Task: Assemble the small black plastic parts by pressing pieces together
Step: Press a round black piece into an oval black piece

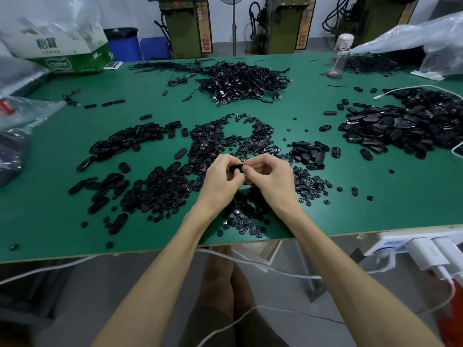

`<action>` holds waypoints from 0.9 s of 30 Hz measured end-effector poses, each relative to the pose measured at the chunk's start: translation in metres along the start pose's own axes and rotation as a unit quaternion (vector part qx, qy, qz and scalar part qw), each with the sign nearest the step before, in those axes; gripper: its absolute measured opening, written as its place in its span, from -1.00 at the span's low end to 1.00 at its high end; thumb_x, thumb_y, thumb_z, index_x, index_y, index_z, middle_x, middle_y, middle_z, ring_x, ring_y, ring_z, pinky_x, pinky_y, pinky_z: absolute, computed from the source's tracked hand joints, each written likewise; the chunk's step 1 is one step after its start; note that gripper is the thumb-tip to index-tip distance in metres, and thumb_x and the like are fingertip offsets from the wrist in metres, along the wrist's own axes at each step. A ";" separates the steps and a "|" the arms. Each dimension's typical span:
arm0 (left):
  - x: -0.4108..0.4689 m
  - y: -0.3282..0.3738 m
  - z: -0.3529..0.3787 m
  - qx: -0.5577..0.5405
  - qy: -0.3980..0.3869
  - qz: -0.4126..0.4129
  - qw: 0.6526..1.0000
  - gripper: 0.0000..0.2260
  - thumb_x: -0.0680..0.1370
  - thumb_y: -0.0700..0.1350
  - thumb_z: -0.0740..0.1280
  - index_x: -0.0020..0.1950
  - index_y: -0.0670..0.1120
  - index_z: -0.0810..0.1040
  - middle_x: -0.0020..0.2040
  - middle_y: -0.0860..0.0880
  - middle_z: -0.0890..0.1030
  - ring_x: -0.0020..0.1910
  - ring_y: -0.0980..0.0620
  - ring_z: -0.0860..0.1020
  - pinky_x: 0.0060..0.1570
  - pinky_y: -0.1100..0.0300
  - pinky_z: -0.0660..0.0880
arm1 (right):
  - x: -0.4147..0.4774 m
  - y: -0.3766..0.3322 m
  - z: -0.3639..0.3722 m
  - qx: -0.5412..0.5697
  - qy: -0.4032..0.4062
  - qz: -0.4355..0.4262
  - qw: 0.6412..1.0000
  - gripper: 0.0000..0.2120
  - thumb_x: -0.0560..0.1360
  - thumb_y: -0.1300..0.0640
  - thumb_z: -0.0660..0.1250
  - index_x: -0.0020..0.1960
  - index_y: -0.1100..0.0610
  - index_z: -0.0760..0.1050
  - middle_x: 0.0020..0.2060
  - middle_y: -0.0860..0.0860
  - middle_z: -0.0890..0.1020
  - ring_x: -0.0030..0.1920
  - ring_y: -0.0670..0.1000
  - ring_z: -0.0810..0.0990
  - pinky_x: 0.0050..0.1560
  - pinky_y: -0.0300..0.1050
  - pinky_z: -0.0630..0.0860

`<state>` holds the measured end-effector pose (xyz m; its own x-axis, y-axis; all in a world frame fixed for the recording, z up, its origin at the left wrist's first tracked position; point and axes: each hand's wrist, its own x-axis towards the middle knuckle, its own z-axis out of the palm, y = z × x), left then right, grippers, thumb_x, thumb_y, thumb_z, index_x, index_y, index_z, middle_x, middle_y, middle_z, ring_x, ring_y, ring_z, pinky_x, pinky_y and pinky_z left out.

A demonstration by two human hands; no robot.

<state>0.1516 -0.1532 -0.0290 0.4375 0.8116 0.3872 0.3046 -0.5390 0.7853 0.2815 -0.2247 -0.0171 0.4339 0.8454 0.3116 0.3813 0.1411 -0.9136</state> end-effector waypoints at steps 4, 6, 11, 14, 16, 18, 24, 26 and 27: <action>0.000 0.001 -0.001 -0.005 0.003 -0.005 1.000 -0.88 0.60 -0.31 0.33 0.01 -0.09 0.52 -0.08 0.05 0.49 -0.23 0.32 0.47 -0.19 0.43 0.40 | 0.001 0.001 0.000 0.002 -0.004 -0.002 1.000 -0.94 0.51 0.23 0.50 -0.05 0.10 0.70 -0.24 -0.03 0.73 -0.18 -0.01 0.73 -0.05 0.10 0.70; 0.000 0.002 -0.002 -0.009 0.007 -0.005 1.000 -0.87 0.60 -0.30 0.34 0.01 -0.07 0.53 -0.07 0.05 0.51 -0.22 0.32 0.48 -0.18 0.43 0.42 | 0.001 0.001 0.000 0.009 -0.002 -0.004 1.000 -0.94 0.51 0.23 0.49 -0.05 0.09 0.70 -0.24 -0.03 0.74 -0.20 -0.02 0.73 -0.07 0.07 0.70; 0.000 0.003 -0.003 -0.019 0.012 -0.006 1.000 -0.87 0.63 -0.23 0.37 0.12 -0.03 0.61 0.01 0.06 0.62 -0.04 0.19 0.57 -0.03 0.30 0.51 | 0.001 0.004 -0.002 0.039 0.019 -0.005 0.999 -0.95 0.55 0.22 0.47 -0.02 0.10 0.68 -0.24 -0.01 0.74 -0.20 -0.02 0.74 -0.01 0.04 0.70; 0.001 0.003 -0.006 -0.060 0.011 -0.031 0.998 -0.86 0.64 -0.22 0.38 0.18 -0.07 0.65 0.03 0.00 0.69 0.04 0.00 0.66 0.00 0.13 0.60 | 0.001 0.005 -0.002 0.046 0.024 -0.003 0.999 -0.95 0.57 0.21 0.45 0.02 0.11 0.67 -0.21 0.01 0.74 -0.18 -0.01 0.73 0.01 0.04 0.69; 0.000 0.003 -0.007 -0.079 0.007 -0.044 0.996 -0.85 0.64 -0.24 0.37 0.16 -0.06 0.65 0.00 -0.01 0.70 0.00 0.01 0.69 -0.07 0.13 0.63 | 0.002 0.005 -0.003 0.052 0.023 -0.003 0.998 -0.94 0.57 0.21 0.45 0.03 0.12 0.66 -0.19 0.01 0.74 -0.16 0.00 0.73 0.03 0.06 0.68; 0.000 0.003 -0.006 -0.066 0.002 -0.041 0.997 -0.85 0.65 -0.25 0.36 0.17 -0.09 0.65 -0.03 -0.01 0.70 -0.01 0.03 0.69 -0.06 0.11 0.64 | 0.002 0.006 -0.003 0.053 0.021 -0.004 0.998 -0.93 0.57 0.22 0.45 0.04 0.12 0.66 -0.17 0.01 0.74 -0.14 0.01 0.73 0.04 0.08 0.68; -0.001 0.004 -0.006 -0.052 0.006 -0.042 0.998 -0.85 0.63 -0.27 0.38 0.18 -0.18 0.65 -0.01 -0.08 0.70 0.02 -0.05 0.68 0.10 -0.04 0.64 | 0.004 0.009 -0.003 0.057 0.013 0.007 0.998 -0.92 0.55 0.24 0.46 0.02 0.10 0.67 -0.18 0.02 0.74 -0.13 0.05 0.74 0.06 0.14 0.67; -0.001 0.004 -0.005 -0.043 0.007 -0.037 0.998 -0.85 0.63 -0.27 0.38 0.18 -0.20 0.65 0.02 -0.11 0.69 0.03 -0.07 0.68 0.12 -0.06 0.62 | 0.004 0.010 -0.003 0.062 0.012 0.012 0.998 -0.92 0.54 0.24 0.47 0.01 0.10 0.67 -0.18 0.03 0.74 -0.13 0.05 0.74 0.06 0.15 0.67; -0.001 0.003 -0.005 -0.040 0.007 -0.033 0.999 -0.85 0.63 -0.27 0.38 0.18 -0.20 0.65 0.03 -0.12 0.68 0.03 -0.08 0.67 0.12 -0.06 0.62 | 0.004 0.010 -0.003 0.062 0.011 0.013 0.998 -0.91 0.54 0.25 0.47 0.01 0.10 0.67 -0.18 0.03 0.74 -0.13 0.06 0.73 0.06 0.16 0.67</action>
<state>0.1481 -0.1546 -0.0243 0.4068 0.8479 0.3400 0.2632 -0.4651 0.8452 0.2897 -0.2212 -0.0246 0.4606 0.8385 0.2911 0.2663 0.1823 -0.9465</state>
